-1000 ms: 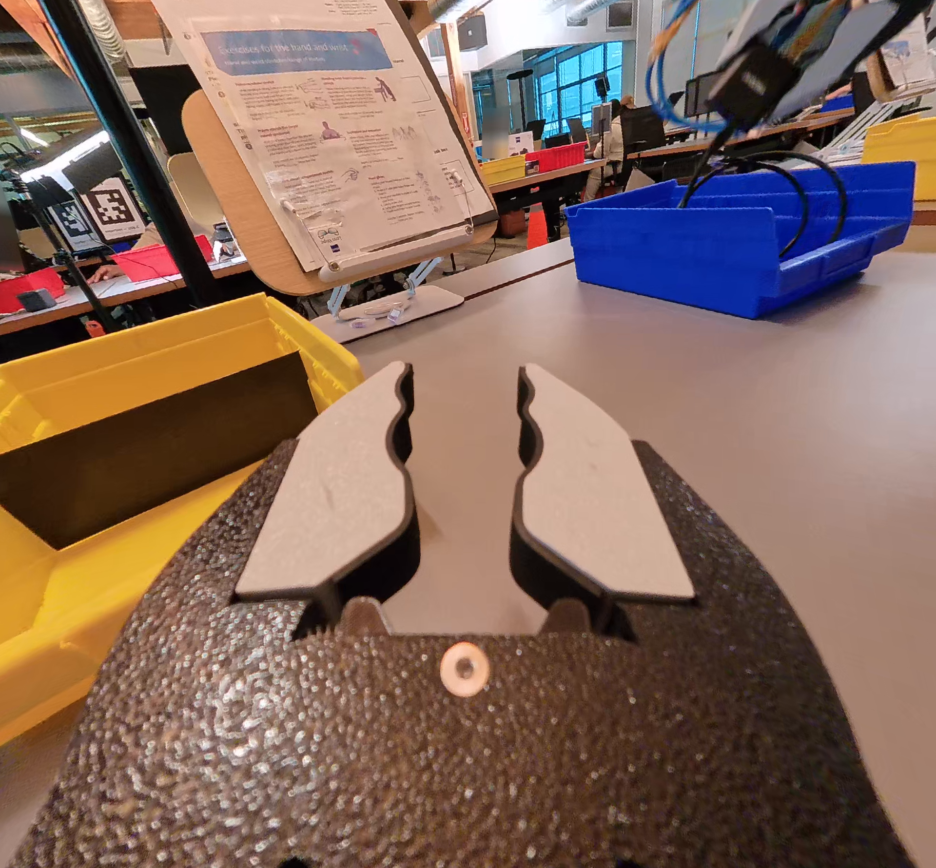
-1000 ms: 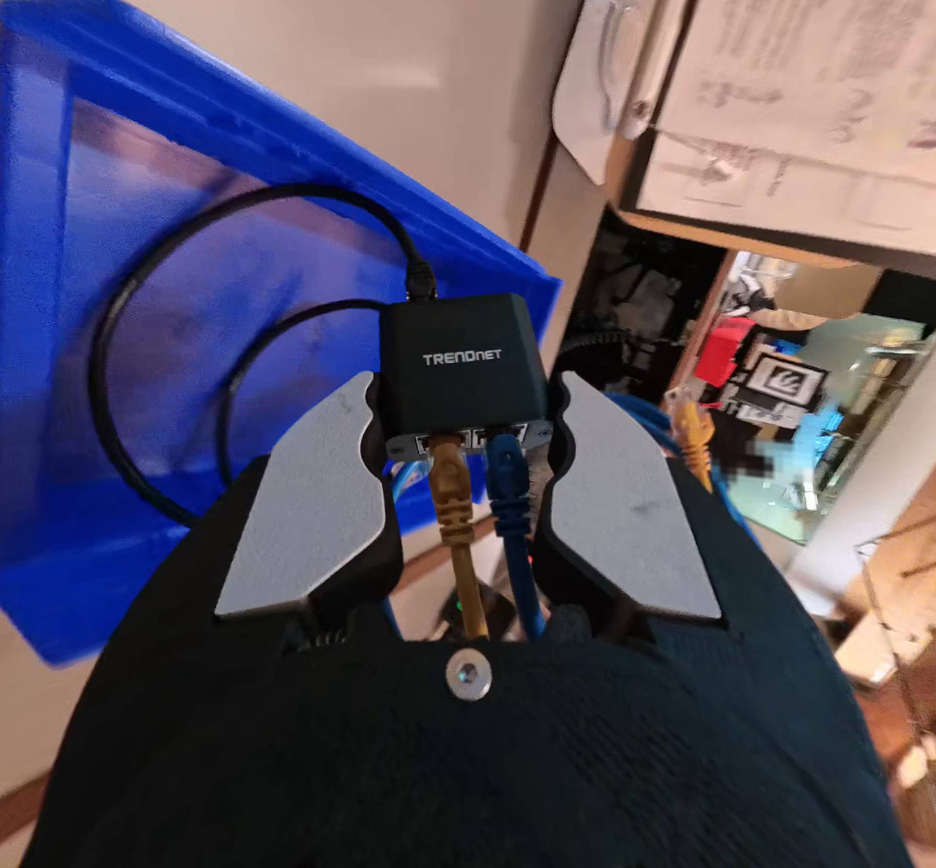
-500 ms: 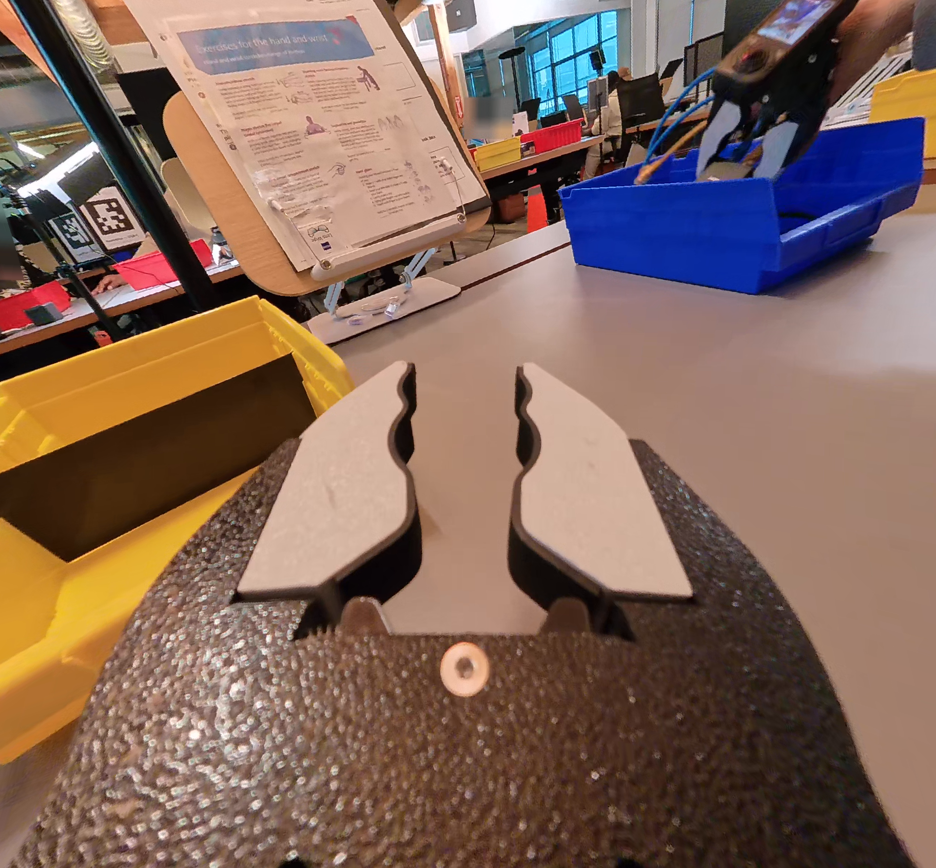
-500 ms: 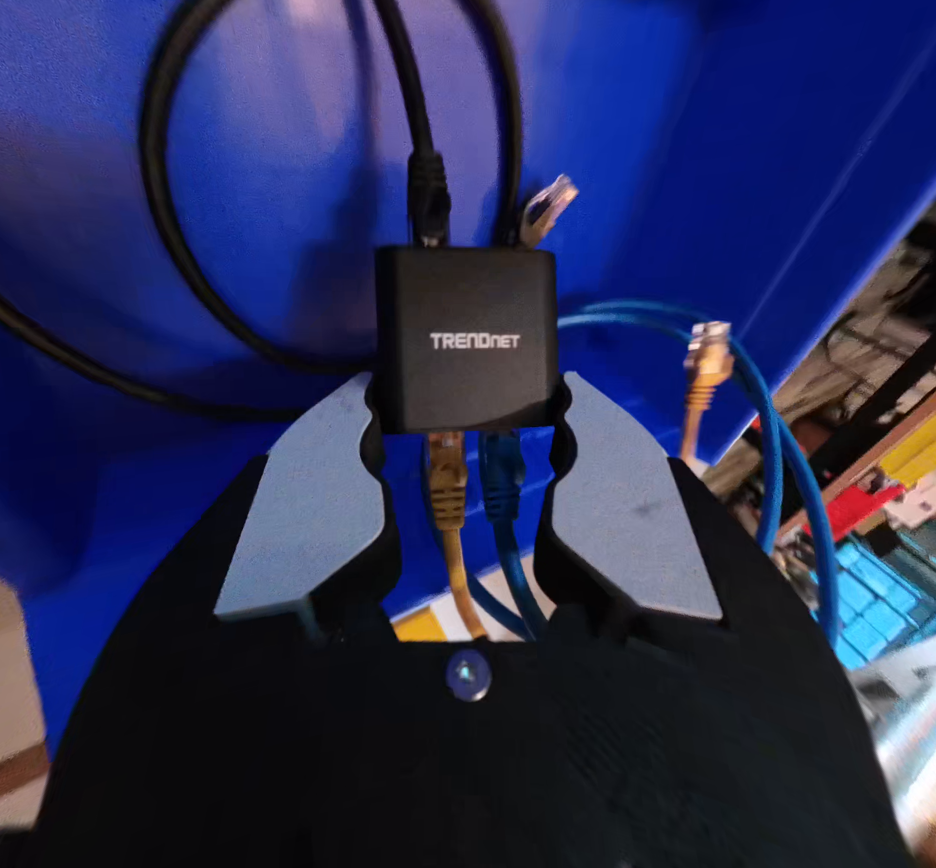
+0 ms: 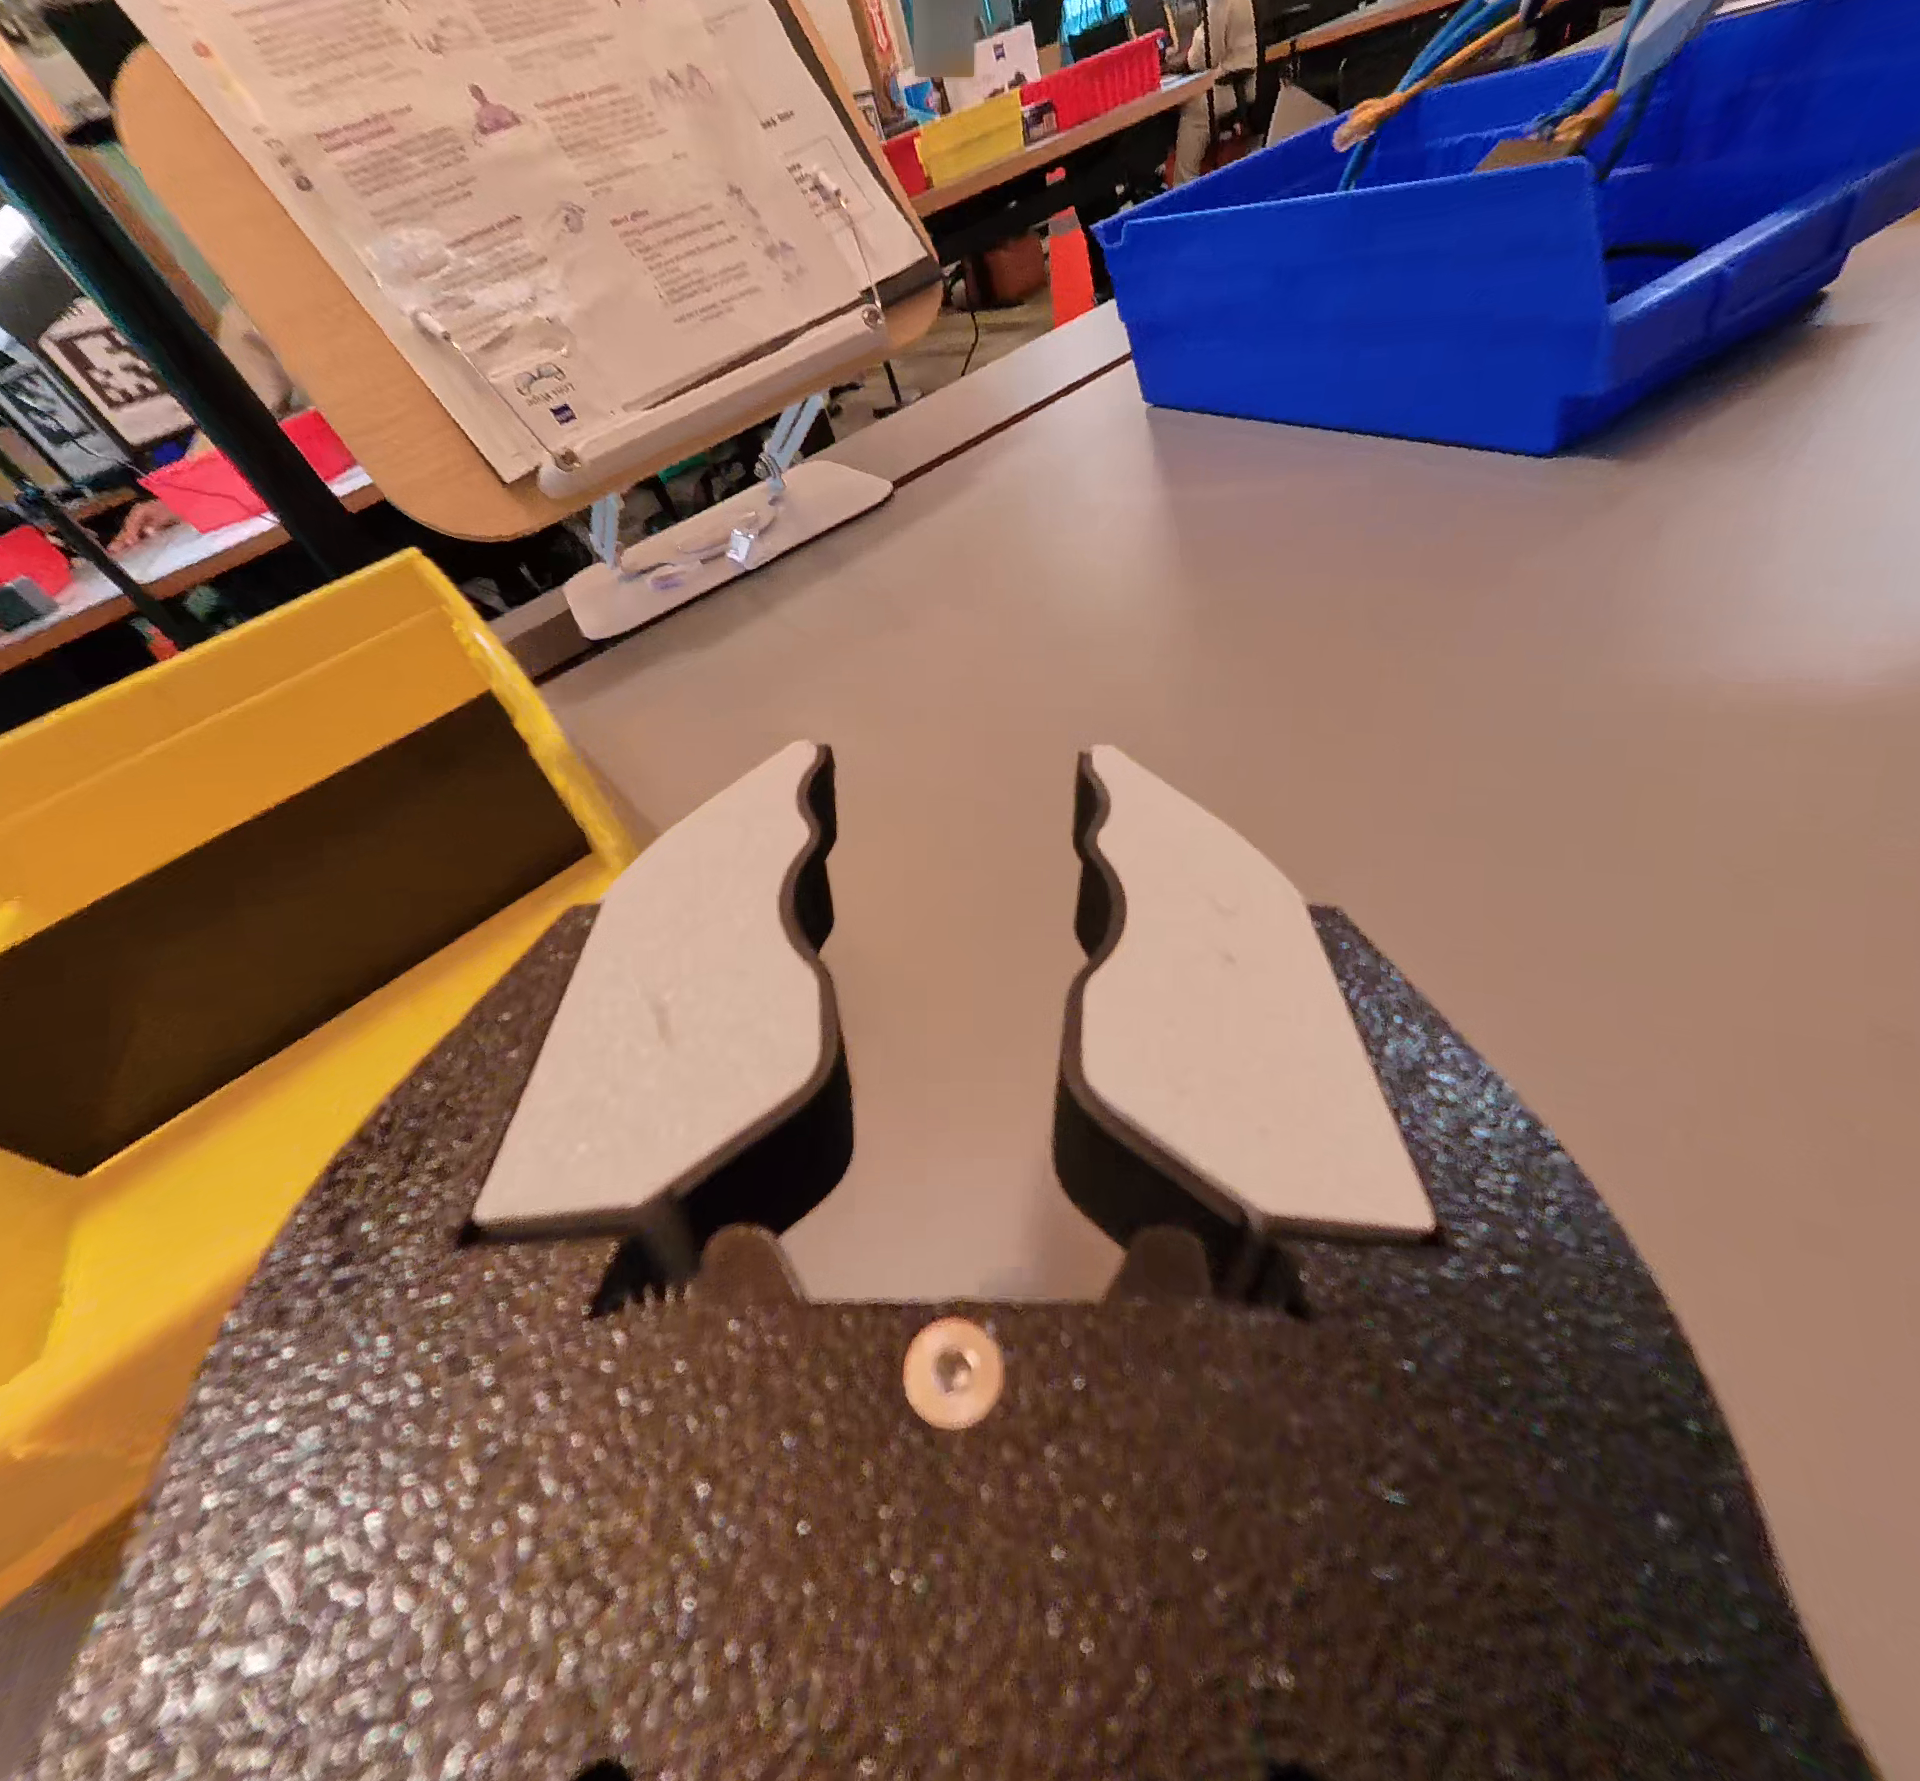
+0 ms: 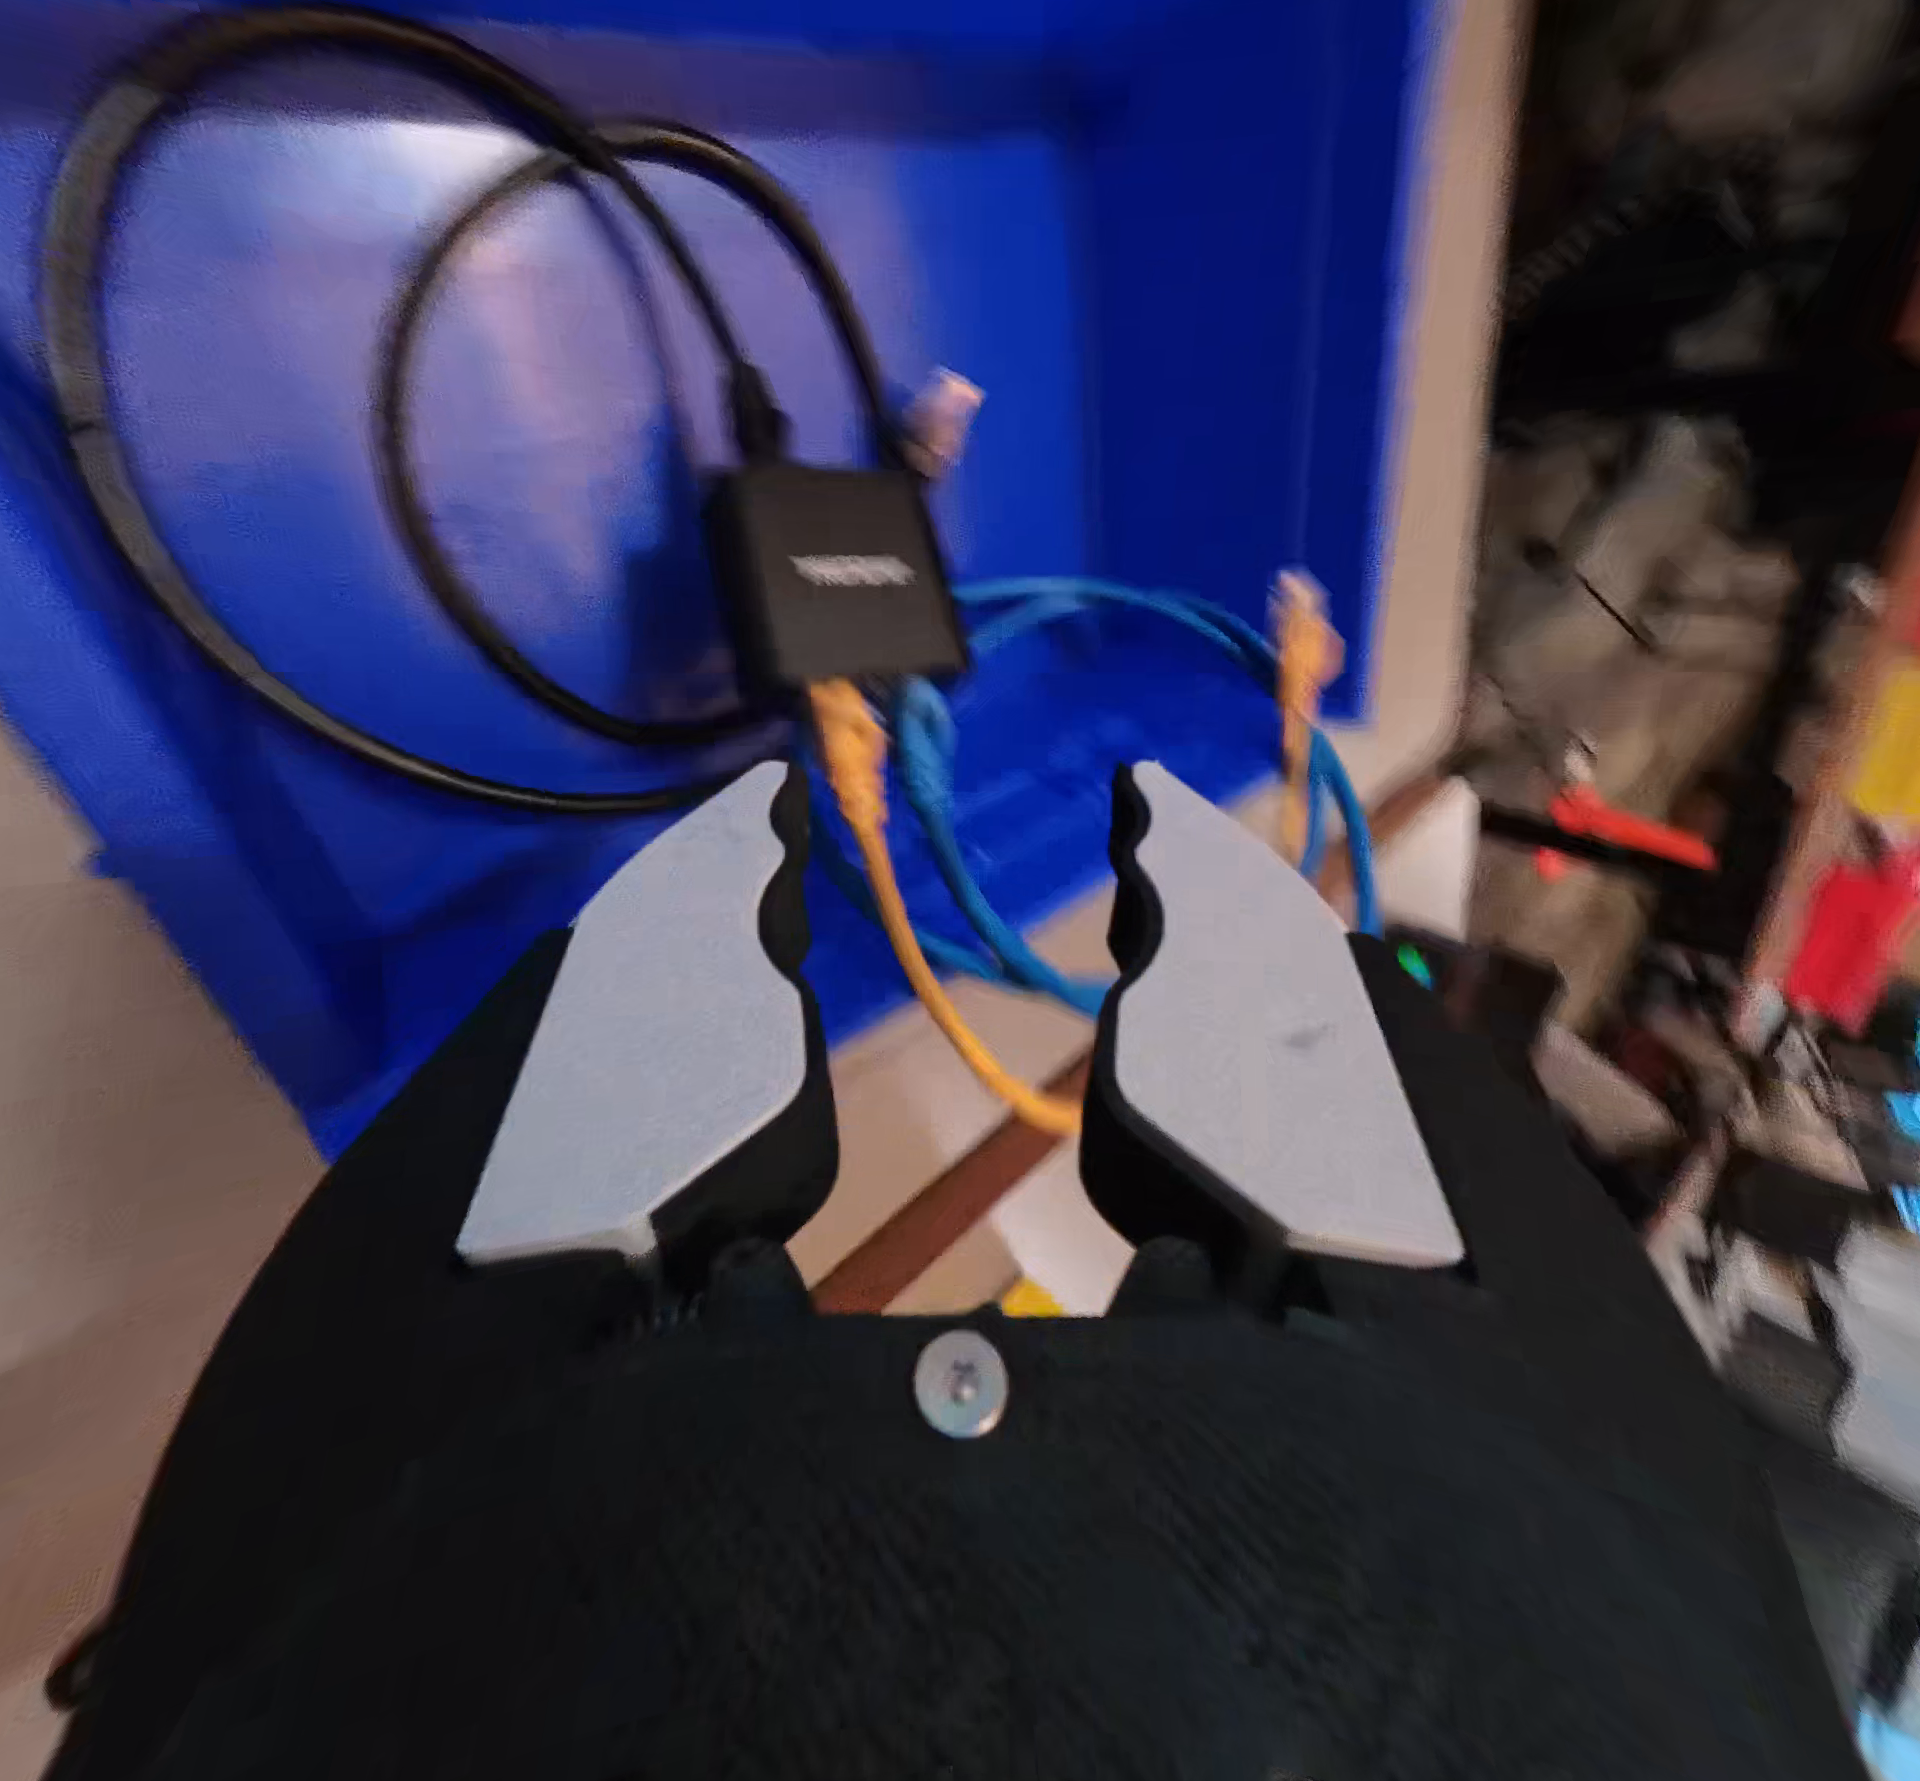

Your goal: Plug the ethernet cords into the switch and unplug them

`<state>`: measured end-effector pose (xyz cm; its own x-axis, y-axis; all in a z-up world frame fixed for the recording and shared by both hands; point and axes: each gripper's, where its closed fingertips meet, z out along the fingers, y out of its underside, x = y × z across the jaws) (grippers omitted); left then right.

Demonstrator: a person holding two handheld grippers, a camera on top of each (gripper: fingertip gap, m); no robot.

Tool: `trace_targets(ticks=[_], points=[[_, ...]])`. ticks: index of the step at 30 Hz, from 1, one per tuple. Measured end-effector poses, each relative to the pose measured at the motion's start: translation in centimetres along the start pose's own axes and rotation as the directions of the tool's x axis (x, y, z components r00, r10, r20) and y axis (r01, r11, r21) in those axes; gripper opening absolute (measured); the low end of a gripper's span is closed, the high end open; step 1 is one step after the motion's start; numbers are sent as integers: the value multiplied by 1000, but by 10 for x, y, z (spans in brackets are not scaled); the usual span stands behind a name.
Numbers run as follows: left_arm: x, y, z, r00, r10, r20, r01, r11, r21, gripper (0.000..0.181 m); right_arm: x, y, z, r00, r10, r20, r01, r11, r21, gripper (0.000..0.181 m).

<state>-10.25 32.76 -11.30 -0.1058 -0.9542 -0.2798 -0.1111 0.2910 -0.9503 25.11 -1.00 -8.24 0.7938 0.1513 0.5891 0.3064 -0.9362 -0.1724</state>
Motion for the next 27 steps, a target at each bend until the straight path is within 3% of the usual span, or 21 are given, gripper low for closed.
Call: trace_targets(ticks=[1,3,6,9,11,16,18,24,27], points=[[4,0,3,1000,-16,-9,15,1000,-13,43,13,10,-12,990,82,-111,-82,997,9,53],[15,1,11,999,-24,-30,23,998,-55,44,22,24,-42,909,348,-230,-320,935,153,56],[46,-2,31,993,-3,-120,-10,995,-104,46,-5,34,-70,679,728,-99,-637,651,413,58],[88,-16,63,970,-35,-242,-5,987,-160,54,-43,34,-73,510,859,40,-739,415,531,60],[111,-32,93,956,-121,-268,62,974,-219,75,-62,34,-68,427,900,90,-764,306,568,61],[157,-78,169,914,-327,-239,243,914,-324,93,-63,52,-61,238,969,71,-766,142,627,63],[169,-90,199,899,-383,-213,297,890,-347,99,-56,42,-68,264,962,74,-734,151,663,64],[179,-111,268,892,-439,-109,398,875,-274,99,-59,31,-58,452,891,-41,-726,394,563,81],[183,-98,287,916,-397,-61,360,878,-316,92,-53,45,-59,374,926,-52,-744,333,579,78]])
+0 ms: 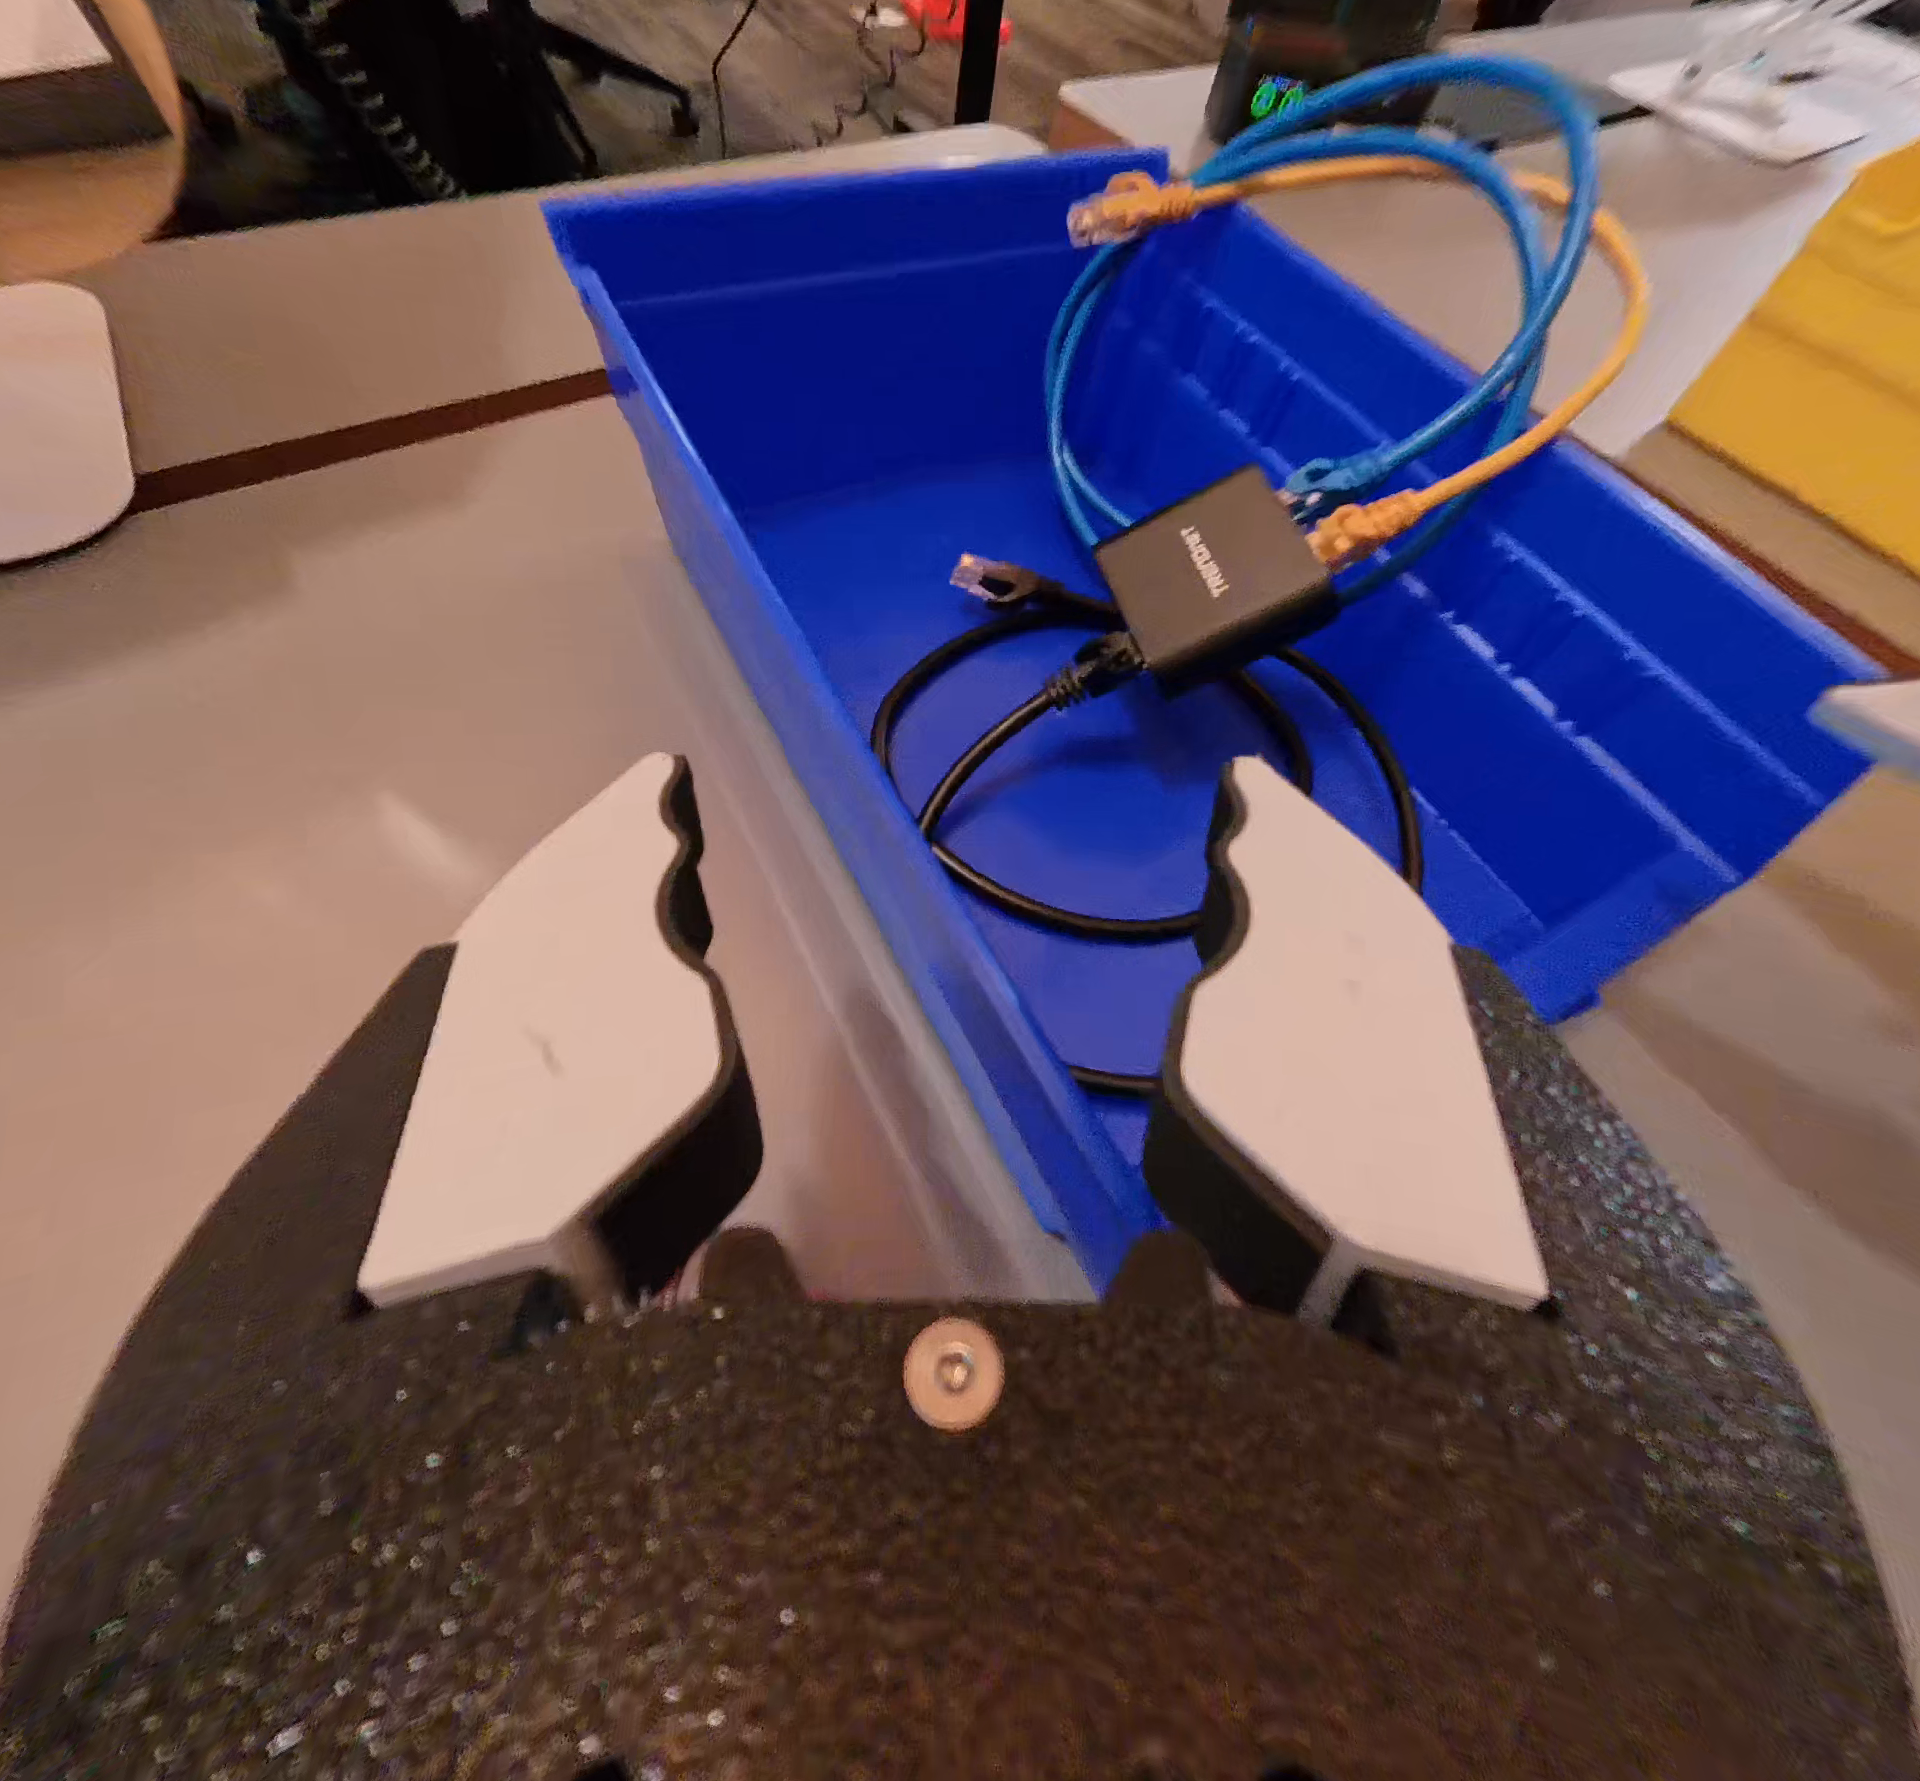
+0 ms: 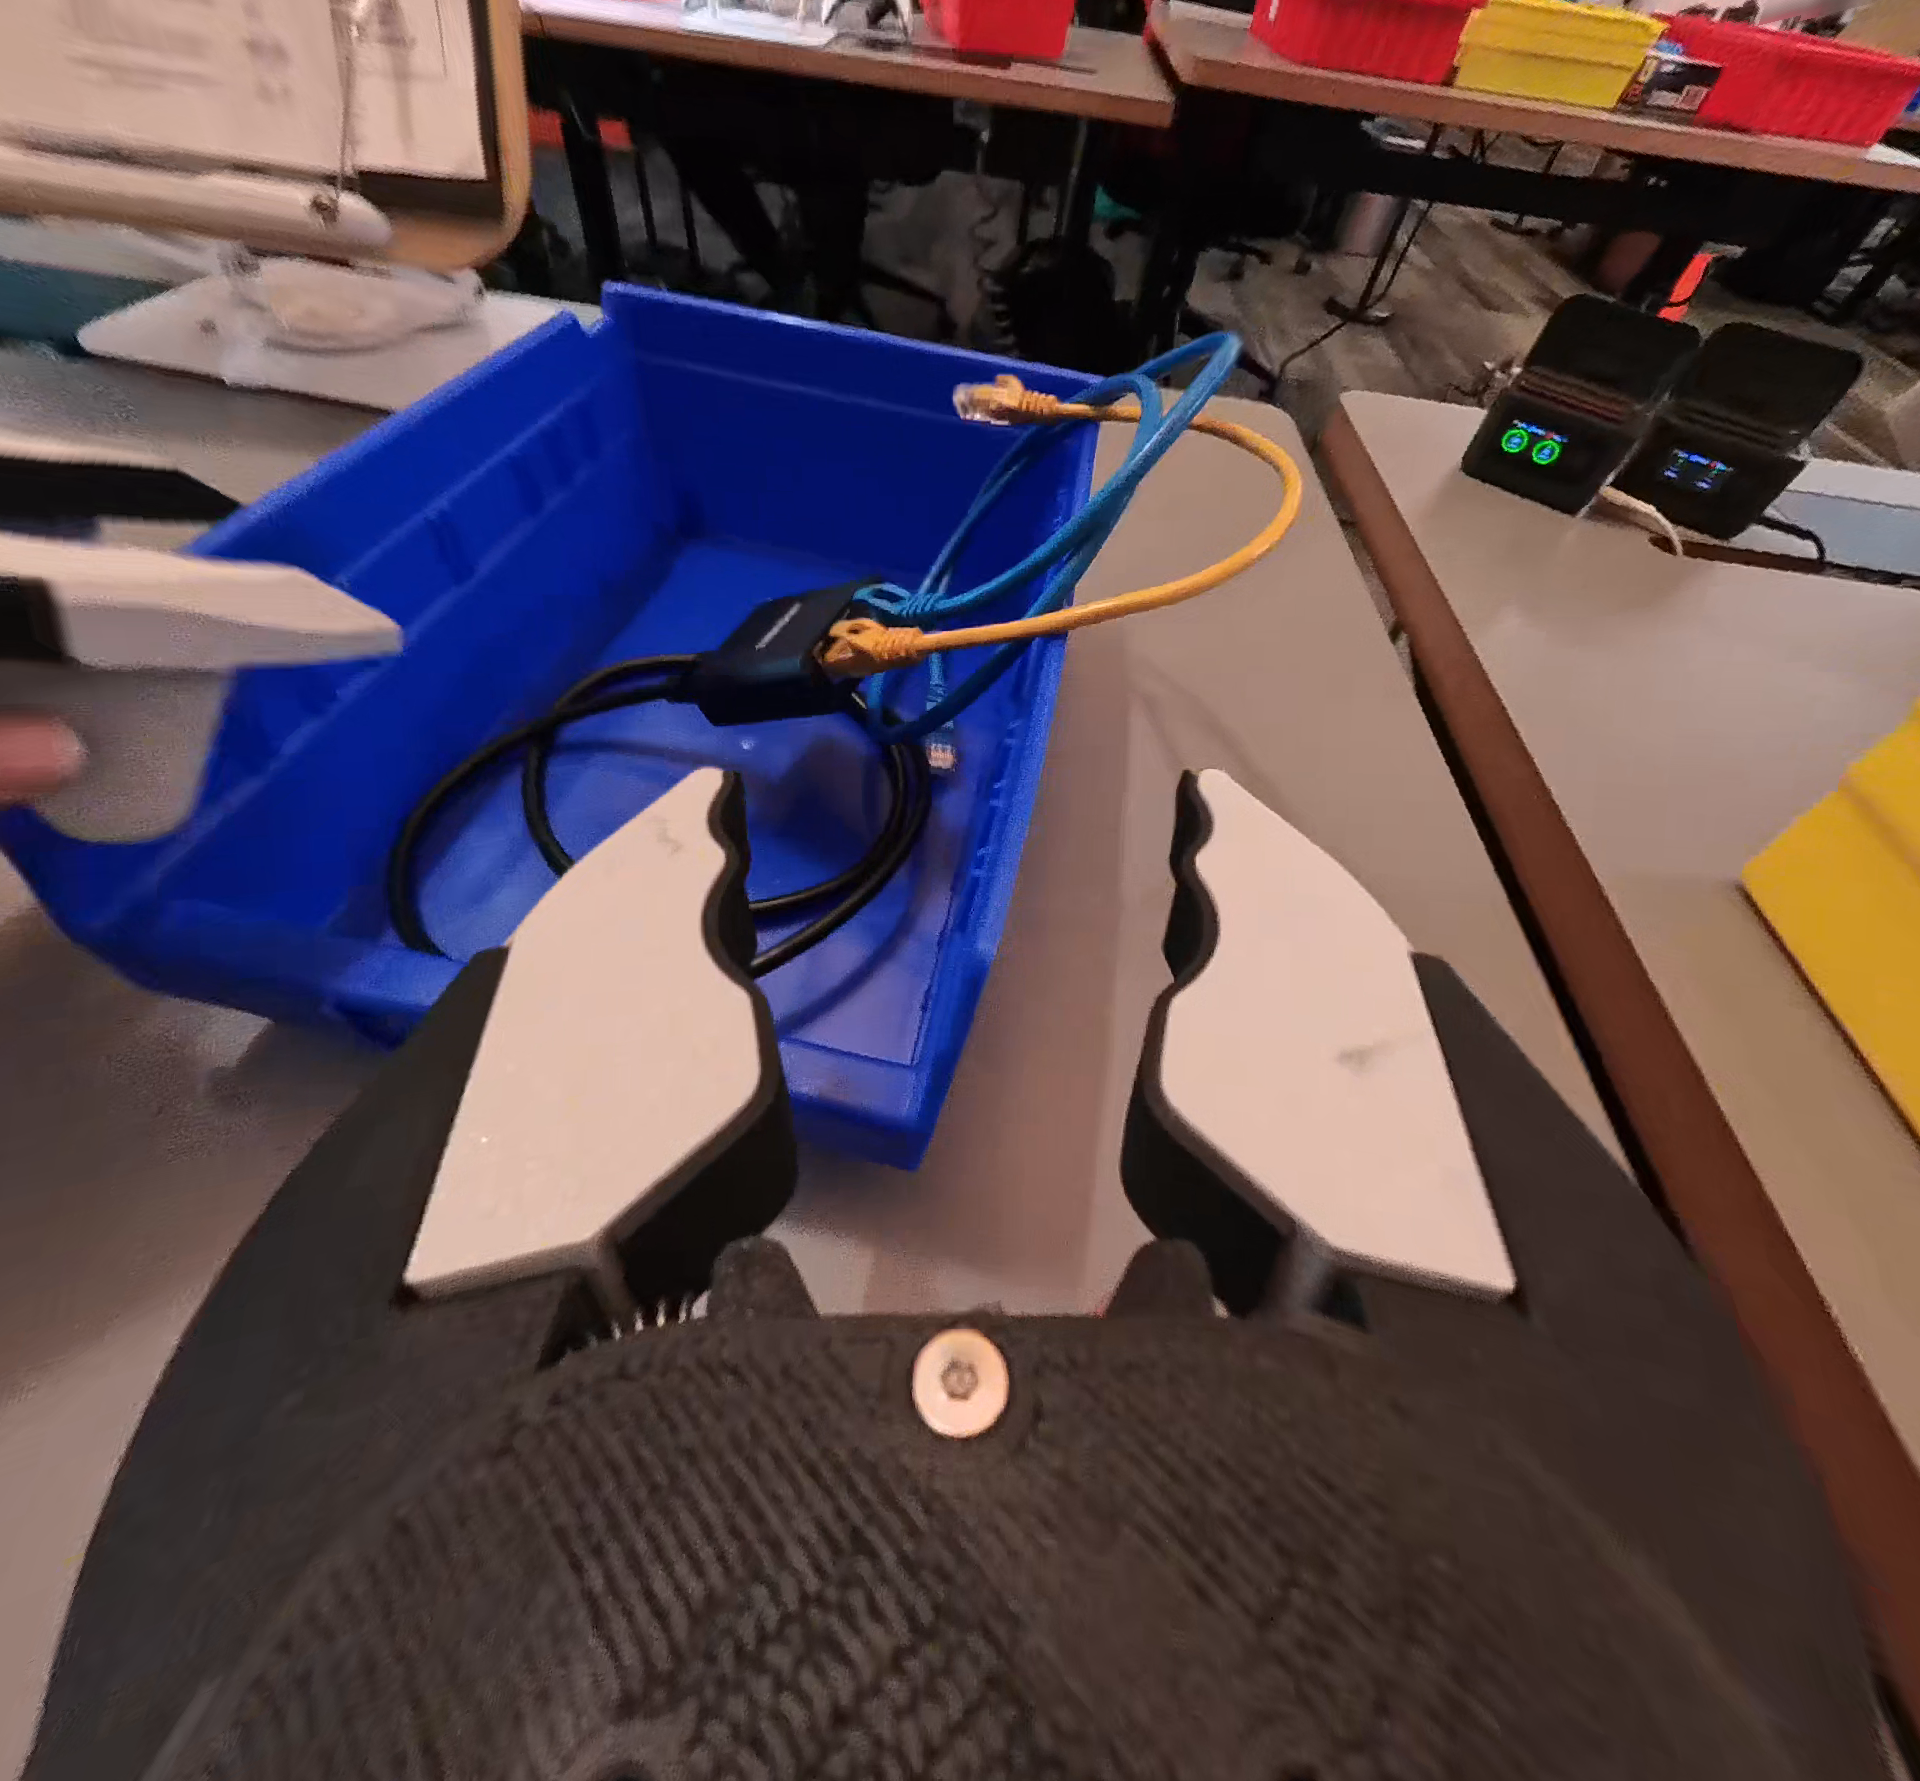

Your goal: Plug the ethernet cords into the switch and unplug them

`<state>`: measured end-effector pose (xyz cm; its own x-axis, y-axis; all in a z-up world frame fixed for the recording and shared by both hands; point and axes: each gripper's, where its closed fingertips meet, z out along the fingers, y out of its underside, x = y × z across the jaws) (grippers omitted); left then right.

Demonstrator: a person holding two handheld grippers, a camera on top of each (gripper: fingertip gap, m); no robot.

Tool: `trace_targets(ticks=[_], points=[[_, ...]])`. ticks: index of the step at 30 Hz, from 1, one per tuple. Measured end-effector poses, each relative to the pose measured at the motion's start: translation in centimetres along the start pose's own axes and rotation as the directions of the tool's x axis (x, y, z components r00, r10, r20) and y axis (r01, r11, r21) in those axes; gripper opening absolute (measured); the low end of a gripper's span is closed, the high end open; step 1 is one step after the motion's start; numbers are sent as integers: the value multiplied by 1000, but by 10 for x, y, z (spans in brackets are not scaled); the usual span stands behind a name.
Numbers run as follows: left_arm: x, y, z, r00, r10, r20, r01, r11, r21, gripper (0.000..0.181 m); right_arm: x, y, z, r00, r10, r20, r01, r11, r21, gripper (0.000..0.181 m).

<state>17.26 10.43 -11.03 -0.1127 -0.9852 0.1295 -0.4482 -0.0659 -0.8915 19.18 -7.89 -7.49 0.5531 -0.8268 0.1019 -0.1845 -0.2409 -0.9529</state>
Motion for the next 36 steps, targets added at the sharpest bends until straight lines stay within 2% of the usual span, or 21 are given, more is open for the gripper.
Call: trace_targets(ticks=[2,5,6,7,8,9,12,16,21,27,31,34,36], points=[[0,8,10,1000,-6,11,7,999,-37,86,1,3,2,1000,7,14,-7,1000,8,78],[-7,22,18,995,68,69,-59,991,-117,73,10,23,9,1000,-17,-6,16,997,-70,81],[-8,26,19,991,108,74,-97,986,-136,66,9,26,10,1000,-9,7,9,996,-86,81],[-10,25,19,986,147,84,-135,982,-135,47,9,26,10,1000,6,13,-5,996,-86,82],[-16,24,18,975,184,123,-167,977,-131,37,8,22,9,1000,22,20,-21,997,-69,81],[-22,24,16,964,216,152,-196,971,-137,32,6,17,7,999,34,35,-32,999,-43,81],[-37,26,4,969,209,132,-193,973,-126,26,1,-2,-1,998,34,49,-35,999,26,78],[-61,42,-37,971,230,66,-222,968,-117,24,-8,-24,-13,998,-16,63,11,997,80,75],[-103,81,-128,963,271,-9,-270,955,-125,23,-39,-48,-26,985,-131,109,117,985,125,73],[-156,145,-276,958,285,-30,-286,949,-134,23,-125,-74,-35,935,-129,329,61,976,211,79],[-185,186,-370,961,276,-15,-275,950,-148,22,-213,-76,-28,870,-98,483,-5,978,209,83],[-208,210,-427,967,253,37,-243,955,-167,20,-305,-69,-19,761,-84,643,-8,990,139,89],[-221,222,-456,973,213,92,-196,966,-169,19,-367,-71,-11,674,-22,738,-47,996,73,95]])
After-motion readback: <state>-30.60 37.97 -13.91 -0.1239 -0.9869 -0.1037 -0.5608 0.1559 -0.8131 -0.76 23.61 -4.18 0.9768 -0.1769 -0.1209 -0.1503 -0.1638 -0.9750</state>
